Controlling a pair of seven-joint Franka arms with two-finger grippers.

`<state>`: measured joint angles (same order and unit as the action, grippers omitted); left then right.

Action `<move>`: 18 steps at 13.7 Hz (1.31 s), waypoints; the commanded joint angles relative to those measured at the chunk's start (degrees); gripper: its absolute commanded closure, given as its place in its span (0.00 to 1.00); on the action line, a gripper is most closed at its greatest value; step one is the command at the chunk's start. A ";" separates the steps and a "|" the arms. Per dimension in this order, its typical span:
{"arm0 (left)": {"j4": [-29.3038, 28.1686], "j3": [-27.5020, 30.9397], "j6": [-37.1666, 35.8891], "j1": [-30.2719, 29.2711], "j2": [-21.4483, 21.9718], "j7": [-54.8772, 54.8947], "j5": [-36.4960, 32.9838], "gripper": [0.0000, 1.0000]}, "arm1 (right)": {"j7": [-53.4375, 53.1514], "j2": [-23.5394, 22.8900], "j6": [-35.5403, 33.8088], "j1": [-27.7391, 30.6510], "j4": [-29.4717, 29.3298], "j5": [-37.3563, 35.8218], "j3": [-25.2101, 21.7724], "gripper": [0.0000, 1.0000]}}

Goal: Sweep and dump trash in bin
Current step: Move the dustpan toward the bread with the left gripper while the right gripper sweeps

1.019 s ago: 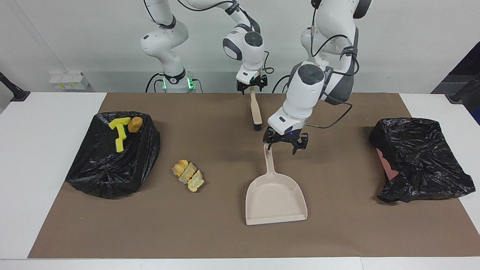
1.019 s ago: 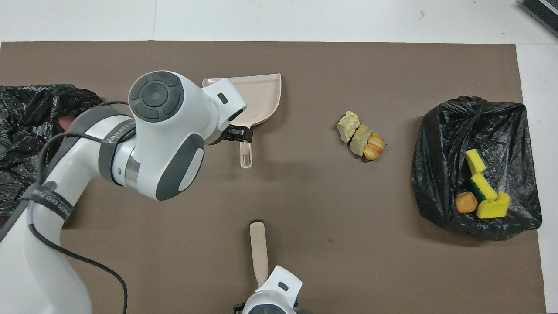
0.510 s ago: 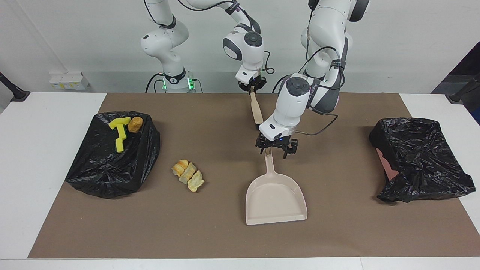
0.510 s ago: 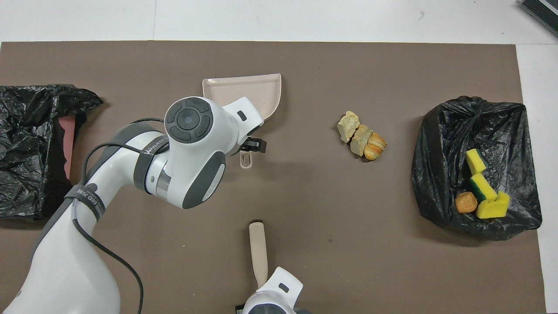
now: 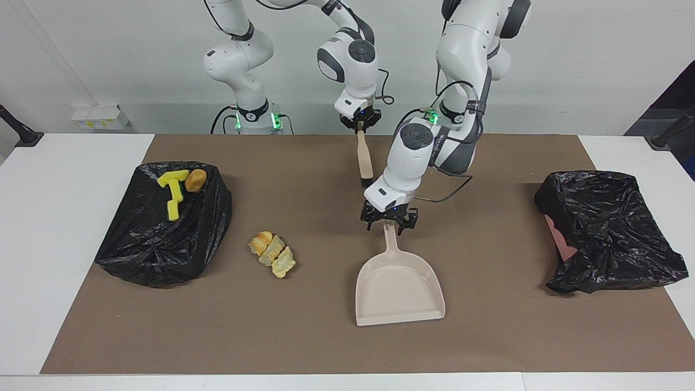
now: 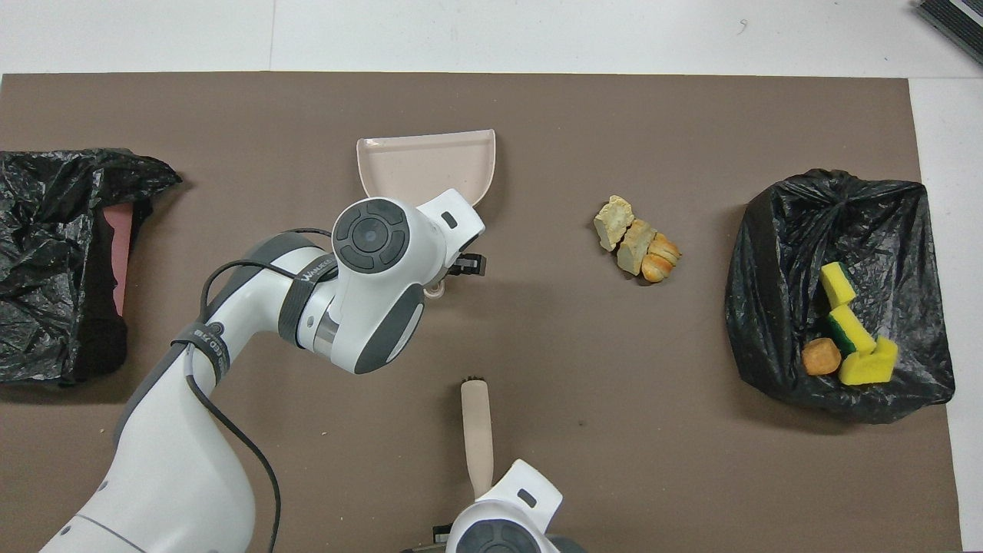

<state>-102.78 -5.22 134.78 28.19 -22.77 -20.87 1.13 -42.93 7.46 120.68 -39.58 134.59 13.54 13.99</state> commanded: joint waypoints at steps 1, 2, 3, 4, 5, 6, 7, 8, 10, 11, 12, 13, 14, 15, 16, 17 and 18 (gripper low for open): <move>0.74 0.73 0.92 0.46 -0.43 -0.49 -4.71 0.66 | 2.58 3.70 -5.08 4.32 1.11 -2.63 0.08 1.00; 0.74 0.73 1.01 0.46 -0.43 -0.49 -7.00 0.71 | 3.37 4.75 -6.84 6.68 1.11 -4.12 0.08 1.00; 0.74 0.73 0.84 0.46 -0.35 -0.40 -7.46 0.82 | 5.81 5.89 -9.29 9.58 1.11 -5.00 0.08 1.00; 0.74 0.73 0.58 0.46 -0.26 -0.05 -7.64 0.99 | 8.36 7.21 -10.71 11.96 1.11 -5.62 0.08 1.00; 0.74 0.73 0.14 0.37 -0.08 1.52 -8.16 1.00 | 9.86 7.92 -11.33 14.94 1.02 -7.45 0.08 1.00; 0.74 0.91 -0.30 0.11 0.35 2.75 -8.17 1.00 | 10.49 7.58 -11.60 17.06 0.59 -9.82 0.08 1.00; 0.74 0.91 -1.44 -0.33 0.97 4.24 -8.25 1.00 | 11.28 7.05 -11.60 18.64 0.41 -12.28 0.08 1.00; 0.74 0.91 -4.49 -0.77 2.36 8.17 -8.17 1.00 | 12.50 6.35 -11.69 20.40 -0.03 -15.18 0.16 1.00; 0.30 0.91 -11.43 -1.91 5.44 18.27 -8.08 1.00 | 17.84 4.42 -12.74 24.26 -1.78 -19.14 0.16 1.00; 0.21 0.91 -14.51 -2.35 6.85 22.93 -8.08 1.00 | 22.84 3.80 -12.48 26.46 -1.96 -21.08 0.16 1.00; 0.21 1.00 -17.07 -2.44 7.38 28.03 -8.08 1.00 | 25.50 2.84 -12.31 28.31 -2.57 -22.40 0.16 1.00; 0.21 1.00 -18.92 -2.53 7.65 32.43 -8.08 1.00 | 27.00 1.61 -12.13 30.76 -3.54 -24.33 0.16 1.00; 0.21 1.00 -19.89 -2.88 7.83 36.13 -8.08 1.00 | 29.54 0.38 -11.78 33.22 -4.68 -26.35 0.16 1.00; 0.21 1.00 -19.90 -3.40 7.83 39.73 -8.08 1.00 | 32.09 -1.29 -11.17 35.25 -5.65 -27.41 0.16 1.00; 0.04 1.00 -19.90 -3.50 7.83 43.07 -8.08 1.00 | 33.51 -2.78 -9.77 36.75 -6.70 -28.29 0.25 1.00; -0.23 1.00 -20.08 -3.85 7.91 46.41 -8.08 1.00 | 34.04 -4.45 -8.71 37.46 -7.84 -30.91 0.16 1.00; -0.75 0.91 -20.08 -4.72 8.00 50.45 -8.08 1.00 | 34.14 -6.21 -8.44 38.34 -9.77 -33.46 0.16 1.00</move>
<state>-101.96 -3.94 115.24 24.88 -15.74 23.11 -5.88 -10.13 5.47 111.76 -2.88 129.13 -16.07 13.42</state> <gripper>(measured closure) 0.687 0.740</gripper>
